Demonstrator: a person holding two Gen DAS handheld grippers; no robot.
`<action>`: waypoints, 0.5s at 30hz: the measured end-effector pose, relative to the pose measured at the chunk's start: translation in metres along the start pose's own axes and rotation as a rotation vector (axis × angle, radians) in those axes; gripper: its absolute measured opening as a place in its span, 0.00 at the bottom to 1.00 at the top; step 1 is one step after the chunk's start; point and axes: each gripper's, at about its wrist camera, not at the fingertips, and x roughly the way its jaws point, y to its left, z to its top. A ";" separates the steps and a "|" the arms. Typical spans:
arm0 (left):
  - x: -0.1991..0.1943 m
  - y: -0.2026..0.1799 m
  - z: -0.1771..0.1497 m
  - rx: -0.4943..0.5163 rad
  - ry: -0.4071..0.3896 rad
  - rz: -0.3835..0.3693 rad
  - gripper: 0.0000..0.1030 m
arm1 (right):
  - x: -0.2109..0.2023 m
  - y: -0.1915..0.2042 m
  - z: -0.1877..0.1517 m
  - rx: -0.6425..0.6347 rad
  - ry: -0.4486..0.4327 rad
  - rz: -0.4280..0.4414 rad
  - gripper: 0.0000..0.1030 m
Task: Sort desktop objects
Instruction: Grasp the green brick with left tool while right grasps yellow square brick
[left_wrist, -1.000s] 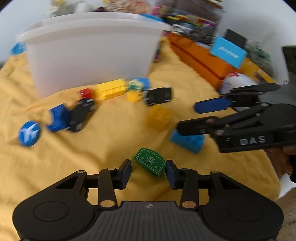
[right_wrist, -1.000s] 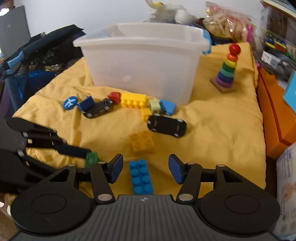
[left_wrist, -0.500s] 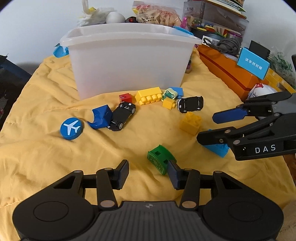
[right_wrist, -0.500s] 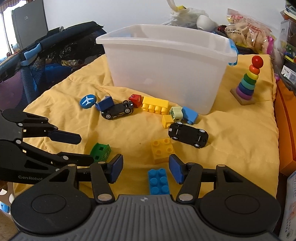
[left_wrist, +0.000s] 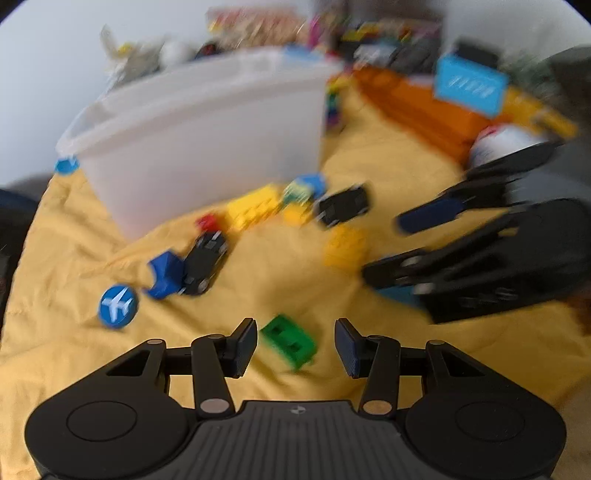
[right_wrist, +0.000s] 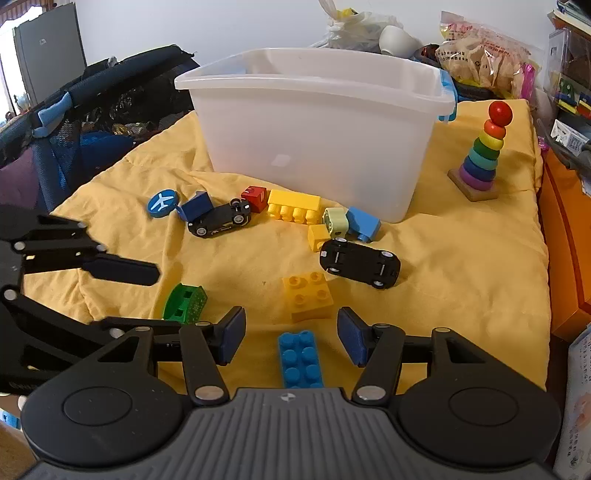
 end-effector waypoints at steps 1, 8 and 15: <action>0.004 0.002 0.001 -0.020 0.018 0.011 0.49 | 0.000 0.000 0.000 -0.004 0.001 -0.005 0.57; 0.024 0.018 -0.004 -0.136 0.060 -0.052 0.39 | 0.006 0.000 0.003 -0.059 0.005 -0.024 0.59; 0.014 0.035 -0.012 -0.199 0.039 -0.067 0.38 | 0.034 -0.004 0.016 -0.107 0.032 -0.024 0.58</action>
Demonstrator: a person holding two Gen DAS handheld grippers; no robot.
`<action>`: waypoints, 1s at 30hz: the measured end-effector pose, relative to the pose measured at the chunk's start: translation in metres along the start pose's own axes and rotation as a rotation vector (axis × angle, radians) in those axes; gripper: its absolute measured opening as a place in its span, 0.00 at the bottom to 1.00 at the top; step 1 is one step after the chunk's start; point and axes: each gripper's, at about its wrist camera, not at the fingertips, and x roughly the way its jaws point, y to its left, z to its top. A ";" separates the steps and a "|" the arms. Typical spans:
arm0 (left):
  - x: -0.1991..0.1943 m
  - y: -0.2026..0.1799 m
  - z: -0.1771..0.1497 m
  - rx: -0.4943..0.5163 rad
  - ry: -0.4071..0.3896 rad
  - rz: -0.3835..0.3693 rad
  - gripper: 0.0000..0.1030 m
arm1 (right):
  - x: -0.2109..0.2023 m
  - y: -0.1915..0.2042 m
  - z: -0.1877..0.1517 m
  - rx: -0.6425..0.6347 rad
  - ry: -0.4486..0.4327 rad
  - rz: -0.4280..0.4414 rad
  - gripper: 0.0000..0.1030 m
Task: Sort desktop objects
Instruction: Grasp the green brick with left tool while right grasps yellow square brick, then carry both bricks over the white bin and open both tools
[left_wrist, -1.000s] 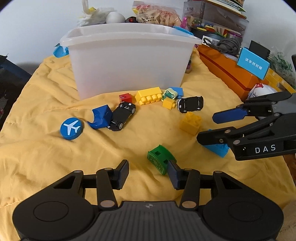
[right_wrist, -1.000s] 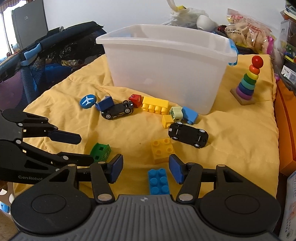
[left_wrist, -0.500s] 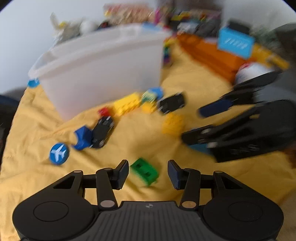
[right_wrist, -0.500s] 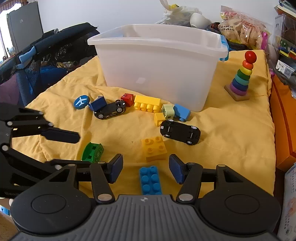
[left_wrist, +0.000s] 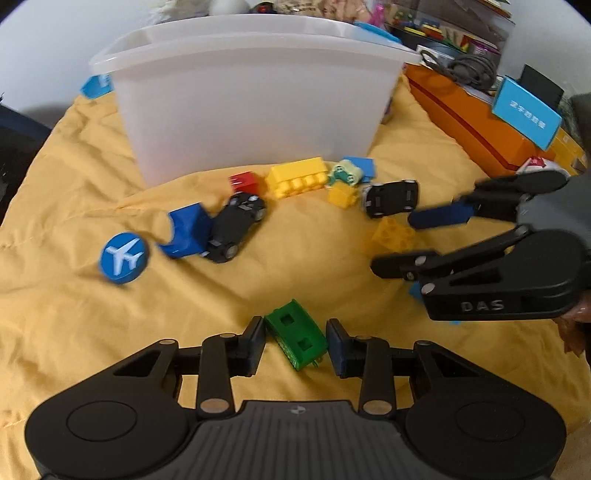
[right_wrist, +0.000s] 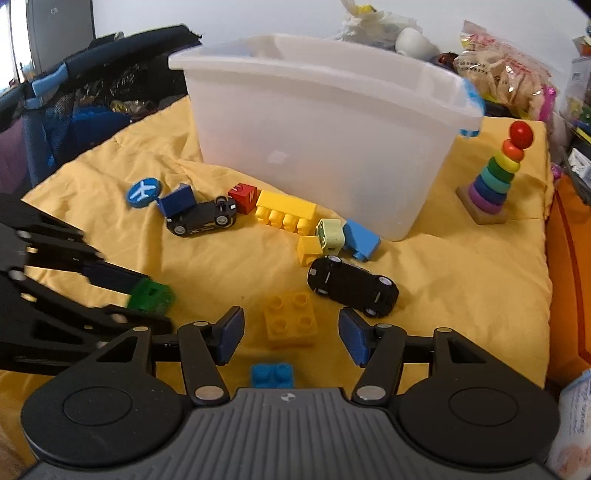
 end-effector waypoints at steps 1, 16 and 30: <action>-0.002 0.002 -0.001 -0.003 -0.002 -0.007 0.38 | 0.005 -0.001 0.000 -0.003 0.015 0.002 0.56; -0.078 0.039 0.088 -0.031 -0.323 -0.021 0.38 | -0.035 0.006 0.034 -0.073 -0.100 0.003 0.33; -0.038 0.070 0.226 -0.003 -0.398 0.093 0.38 | -0.045 -0.040 0.178 0.087 -0.406 -0.152 0.33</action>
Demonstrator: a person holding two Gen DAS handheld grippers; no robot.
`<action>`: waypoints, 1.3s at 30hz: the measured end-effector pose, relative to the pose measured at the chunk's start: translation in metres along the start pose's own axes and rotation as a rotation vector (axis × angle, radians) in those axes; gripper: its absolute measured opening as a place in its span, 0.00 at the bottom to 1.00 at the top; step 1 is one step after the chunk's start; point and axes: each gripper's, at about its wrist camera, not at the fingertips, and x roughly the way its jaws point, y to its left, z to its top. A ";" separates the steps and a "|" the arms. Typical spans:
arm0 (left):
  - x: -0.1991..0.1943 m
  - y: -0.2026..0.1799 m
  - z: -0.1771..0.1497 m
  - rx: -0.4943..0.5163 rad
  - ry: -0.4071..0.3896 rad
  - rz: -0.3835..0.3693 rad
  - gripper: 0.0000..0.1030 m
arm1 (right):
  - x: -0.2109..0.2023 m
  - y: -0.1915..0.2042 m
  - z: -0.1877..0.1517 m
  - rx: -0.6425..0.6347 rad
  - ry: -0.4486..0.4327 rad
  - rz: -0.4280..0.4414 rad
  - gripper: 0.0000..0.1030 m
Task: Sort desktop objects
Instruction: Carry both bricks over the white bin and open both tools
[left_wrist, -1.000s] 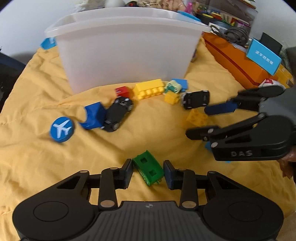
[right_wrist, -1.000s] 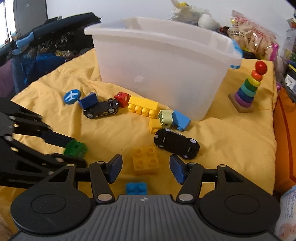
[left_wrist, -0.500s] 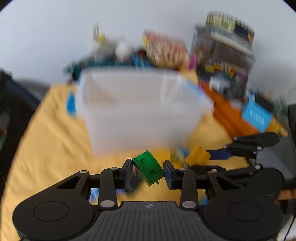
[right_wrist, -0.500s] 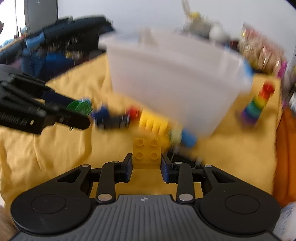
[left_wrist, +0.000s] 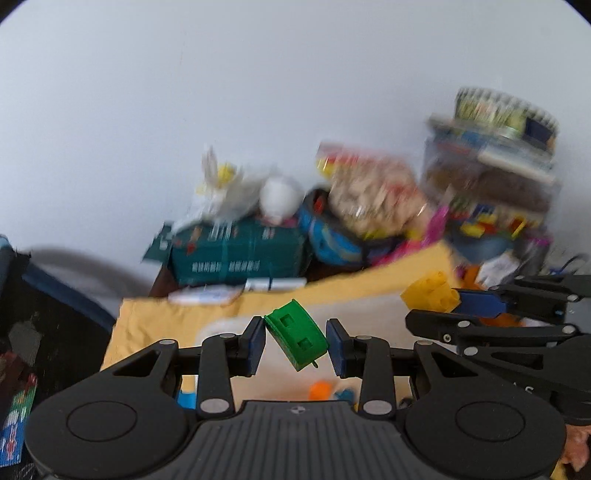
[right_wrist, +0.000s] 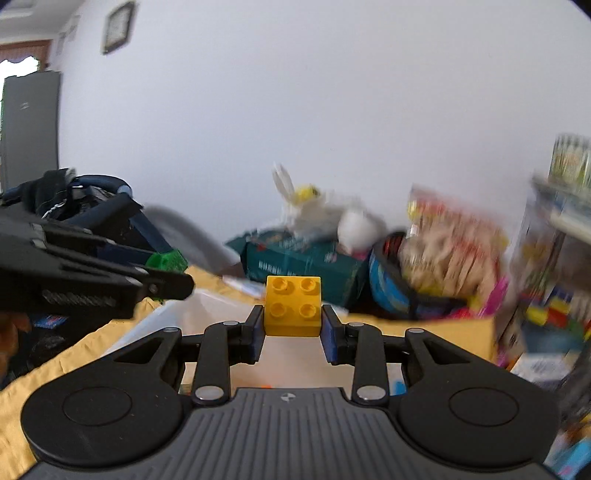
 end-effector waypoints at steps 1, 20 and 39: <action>0.007 0.001 -0.006 0.009 0.021 0.008 0.38 | 0.011 -0.002 -0.002 0.028 0.033 0.003 0.33; -0.069 -0.013 -0.063 0.065 -0.059 0.009 0.60 | -0.011 -0.004 -0.023 0.065 0.038 0.039 0.52; -0.091 -0.049 -0.196 -0.010 0.245 -0.068 0.60 | -0.066 0.010 -0.138 0.110 0.275 0.104 0.54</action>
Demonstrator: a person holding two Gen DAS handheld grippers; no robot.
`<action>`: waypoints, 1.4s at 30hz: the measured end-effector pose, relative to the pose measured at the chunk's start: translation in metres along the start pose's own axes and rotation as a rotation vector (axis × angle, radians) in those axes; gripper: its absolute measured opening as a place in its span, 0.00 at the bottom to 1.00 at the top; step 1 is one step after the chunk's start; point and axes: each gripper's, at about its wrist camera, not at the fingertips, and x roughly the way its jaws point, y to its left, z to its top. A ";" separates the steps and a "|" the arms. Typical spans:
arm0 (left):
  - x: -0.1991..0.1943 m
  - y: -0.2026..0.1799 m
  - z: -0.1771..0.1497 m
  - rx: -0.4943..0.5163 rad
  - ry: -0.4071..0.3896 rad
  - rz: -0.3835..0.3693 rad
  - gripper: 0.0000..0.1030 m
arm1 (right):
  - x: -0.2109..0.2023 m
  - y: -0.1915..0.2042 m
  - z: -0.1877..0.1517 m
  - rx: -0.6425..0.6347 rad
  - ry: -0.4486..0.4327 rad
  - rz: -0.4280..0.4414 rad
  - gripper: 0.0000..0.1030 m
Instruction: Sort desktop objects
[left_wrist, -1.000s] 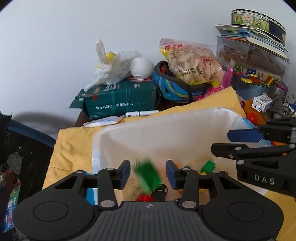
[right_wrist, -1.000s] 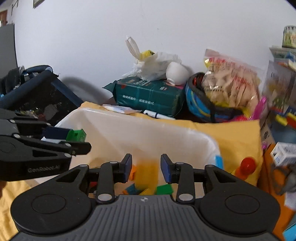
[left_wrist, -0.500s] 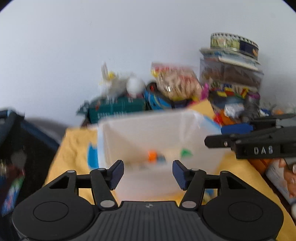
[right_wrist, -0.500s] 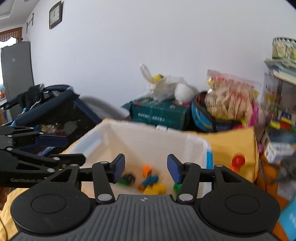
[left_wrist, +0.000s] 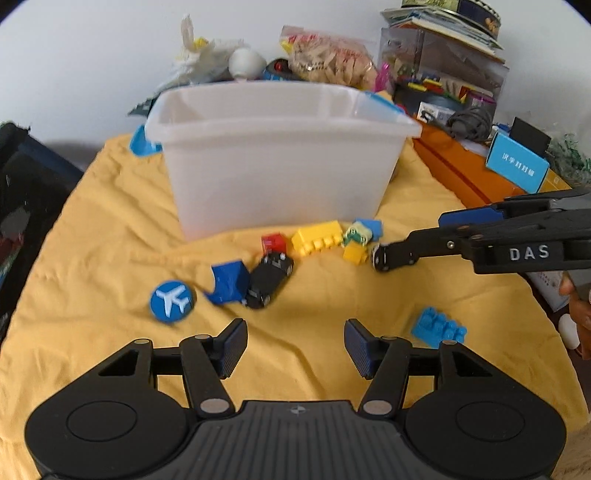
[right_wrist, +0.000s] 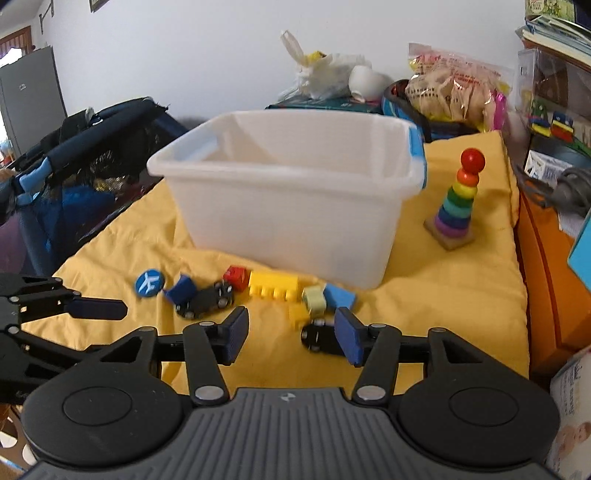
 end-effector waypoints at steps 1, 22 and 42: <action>0.001 0.000 -0.001 -0.004 0.006 -0.002 0.60 | 0.000 0.000 -0.001 -0.003 0.005 0.001 0.54; -0.006 -0.006 -0.017 0.004 0.014 0.007 0.60 | -0.007 0.015 -0.022 -0.026 0.035 0.027 0.56; 0.010 0.002 -0.030 0.018 0.099 -0.054 0.59 | 0.001 0.008 -0.049 -0.103 0.152 -0.016 0.52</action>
